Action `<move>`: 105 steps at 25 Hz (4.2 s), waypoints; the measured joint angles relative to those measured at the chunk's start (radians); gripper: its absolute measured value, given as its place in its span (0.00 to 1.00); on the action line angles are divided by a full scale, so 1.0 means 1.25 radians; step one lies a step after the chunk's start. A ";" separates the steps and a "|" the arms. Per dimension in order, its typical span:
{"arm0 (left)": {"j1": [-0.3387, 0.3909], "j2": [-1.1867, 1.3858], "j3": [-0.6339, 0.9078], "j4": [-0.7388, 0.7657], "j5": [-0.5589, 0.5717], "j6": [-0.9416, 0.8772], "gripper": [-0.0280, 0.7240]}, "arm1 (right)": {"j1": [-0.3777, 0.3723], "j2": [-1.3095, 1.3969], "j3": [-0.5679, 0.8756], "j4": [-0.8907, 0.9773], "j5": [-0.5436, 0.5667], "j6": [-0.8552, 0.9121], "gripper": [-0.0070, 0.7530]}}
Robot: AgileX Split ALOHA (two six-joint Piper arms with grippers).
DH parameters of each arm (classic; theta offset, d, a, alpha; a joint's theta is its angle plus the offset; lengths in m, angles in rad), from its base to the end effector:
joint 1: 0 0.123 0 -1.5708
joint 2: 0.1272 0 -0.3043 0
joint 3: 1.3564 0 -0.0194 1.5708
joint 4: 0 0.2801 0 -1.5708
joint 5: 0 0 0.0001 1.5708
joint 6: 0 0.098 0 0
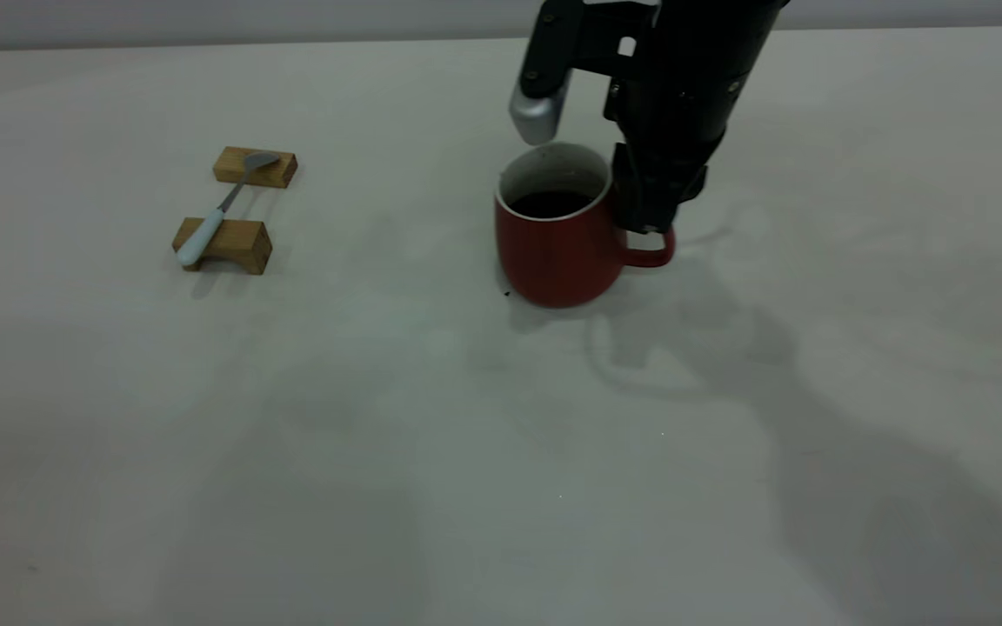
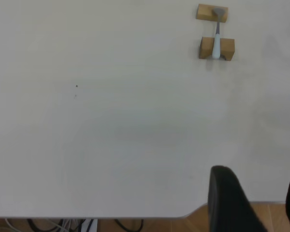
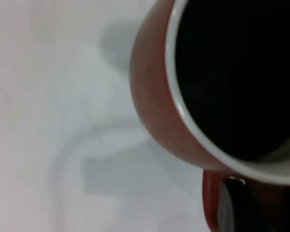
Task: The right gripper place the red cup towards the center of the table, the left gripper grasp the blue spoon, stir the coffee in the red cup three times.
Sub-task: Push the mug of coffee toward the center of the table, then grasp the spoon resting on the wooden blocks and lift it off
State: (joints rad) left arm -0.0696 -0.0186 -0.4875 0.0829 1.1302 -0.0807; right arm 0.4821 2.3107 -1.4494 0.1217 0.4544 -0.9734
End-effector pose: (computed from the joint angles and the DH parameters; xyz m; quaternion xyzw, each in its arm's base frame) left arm 0.0034 0.0071 0.2787 -0.0080 0.8686 0.0041 0.4955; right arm 0.4219 0.2267 0.0458 -0.6175 0.7672 -0.0068 0.1736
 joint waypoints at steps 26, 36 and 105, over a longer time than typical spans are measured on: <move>0.000 0.000 0.000 0.000 0.000 0.000 0.53 | 0.005 0.036 0.000 0.210 -0.078 -0.026 0.43; 0.000 0.000 0.000 0.000 0.000 0.000 0.53 | -0.013 -0.082 -0.004 0.194 0.086 0.015 0.96; 0.000 0.028 -0.012 0.000 -0.015 -0.002 0.55 | -0.347 -1.832 0.784 -0.050 0.545 0.714 0.29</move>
State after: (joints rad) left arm -0.0696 0.0158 -0.5030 0.0829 1.1112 -0.0826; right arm 0.0483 0.0205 -0.4691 0.0589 1.1358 -0.0810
